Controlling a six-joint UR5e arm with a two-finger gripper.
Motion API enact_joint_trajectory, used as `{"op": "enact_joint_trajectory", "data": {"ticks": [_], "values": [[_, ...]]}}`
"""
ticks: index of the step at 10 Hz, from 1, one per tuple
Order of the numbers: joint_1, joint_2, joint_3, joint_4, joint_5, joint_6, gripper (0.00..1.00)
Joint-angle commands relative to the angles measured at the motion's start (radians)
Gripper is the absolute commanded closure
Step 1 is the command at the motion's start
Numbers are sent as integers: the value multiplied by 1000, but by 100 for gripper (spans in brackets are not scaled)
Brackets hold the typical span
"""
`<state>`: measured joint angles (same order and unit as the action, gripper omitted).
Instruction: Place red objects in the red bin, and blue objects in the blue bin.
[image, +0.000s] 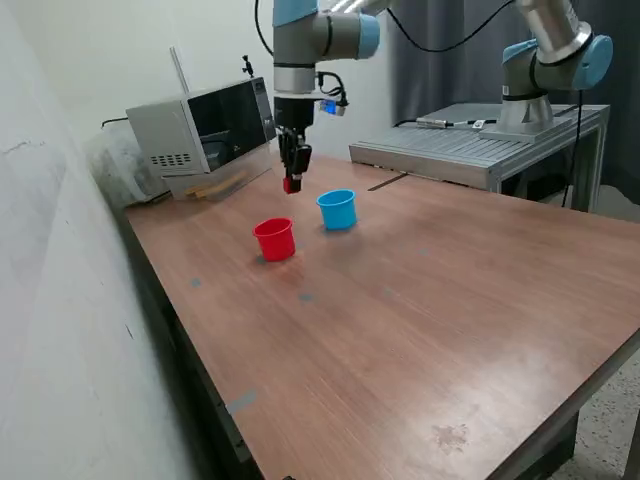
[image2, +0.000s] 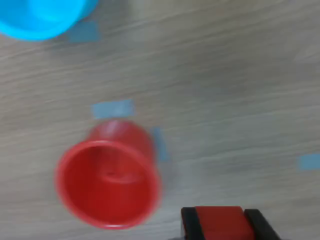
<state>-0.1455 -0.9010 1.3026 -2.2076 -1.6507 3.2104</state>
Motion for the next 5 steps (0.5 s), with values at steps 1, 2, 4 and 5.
{"op": "enact_joint_trajectory", "data": {"ticks": [1,2,4,5], "values": [[-90,107,-100,2,-1,-6,100],[-100,134,-123,0,-1,-6,100],[-106,165,-134,-1,-1,-9,100],[-106,171,-134,-1,0,-9,100]]}}
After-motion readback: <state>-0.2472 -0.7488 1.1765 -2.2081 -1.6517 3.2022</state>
